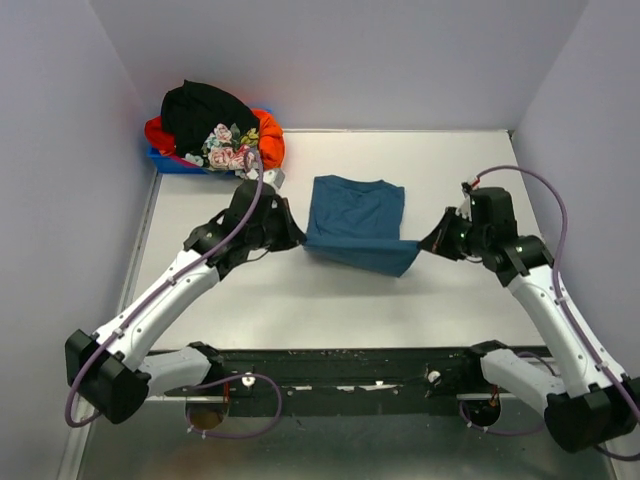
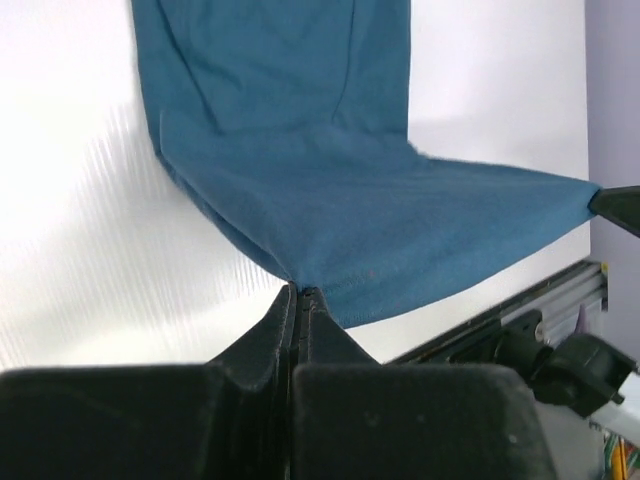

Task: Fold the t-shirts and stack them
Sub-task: Fold the long partially folded tshirt into a neat square

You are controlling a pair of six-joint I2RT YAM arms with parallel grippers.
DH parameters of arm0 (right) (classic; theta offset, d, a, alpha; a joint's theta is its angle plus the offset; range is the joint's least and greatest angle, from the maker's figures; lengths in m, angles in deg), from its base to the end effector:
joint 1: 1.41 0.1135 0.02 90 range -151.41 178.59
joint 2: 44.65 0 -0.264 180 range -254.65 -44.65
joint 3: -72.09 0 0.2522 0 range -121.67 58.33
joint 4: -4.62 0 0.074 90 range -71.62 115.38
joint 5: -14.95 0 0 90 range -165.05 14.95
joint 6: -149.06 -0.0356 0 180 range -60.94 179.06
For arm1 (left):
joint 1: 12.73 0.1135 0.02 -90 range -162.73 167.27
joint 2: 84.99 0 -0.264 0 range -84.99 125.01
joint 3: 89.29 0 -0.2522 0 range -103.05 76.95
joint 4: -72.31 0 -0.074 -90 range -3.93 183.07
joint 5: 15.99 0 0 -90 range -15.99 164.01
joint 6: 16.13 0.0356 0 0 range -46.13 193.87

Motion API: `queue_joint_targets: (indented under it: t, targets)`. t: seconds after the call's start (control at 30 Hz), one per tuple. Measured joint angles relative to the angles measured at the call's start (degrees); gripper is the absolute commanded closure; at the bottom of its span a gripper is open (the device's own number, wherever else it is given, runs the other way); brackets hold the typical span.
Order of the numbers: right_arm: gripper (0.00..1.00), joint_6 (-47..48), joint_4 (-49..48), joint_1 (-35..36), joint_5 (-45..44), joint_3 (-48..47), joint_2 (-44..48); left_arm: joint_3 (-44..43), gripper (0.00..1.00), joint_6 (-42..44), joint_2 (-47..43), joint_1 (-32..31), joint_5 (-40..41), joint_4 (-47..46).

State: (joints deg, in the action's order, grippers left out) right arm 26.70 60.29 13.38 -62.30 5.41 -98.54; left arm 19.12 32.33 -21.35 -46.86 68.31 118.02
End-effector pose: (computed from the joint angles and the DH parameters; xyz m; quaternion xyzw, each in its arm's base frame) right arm 0.1817 0.0561 0.3086 0.0953 0.9071 0.2522 0.3234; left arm 0.1959 -0.1371 0.3179 -0.0361 0.8963 -0.3050 0.3199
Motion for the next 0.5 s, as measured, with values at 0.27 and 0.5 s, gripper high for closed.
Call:
queue_joint_targets:
  t: [0.27, 0.5]
  targets:
    - [0.99, -0.61, -0.22, -1.31, -4.57, -15.61, -19.15, -11.34, 1.0, 1.25, 14.69, 5.64, 1.16, -3.34]
    - [0.99, -1.16, -0.79, -4.96, -4.5, -29.66, -37.57, -25.27, 1.0, 1.79, 32.35, 10.38, 1.03, -5.46]
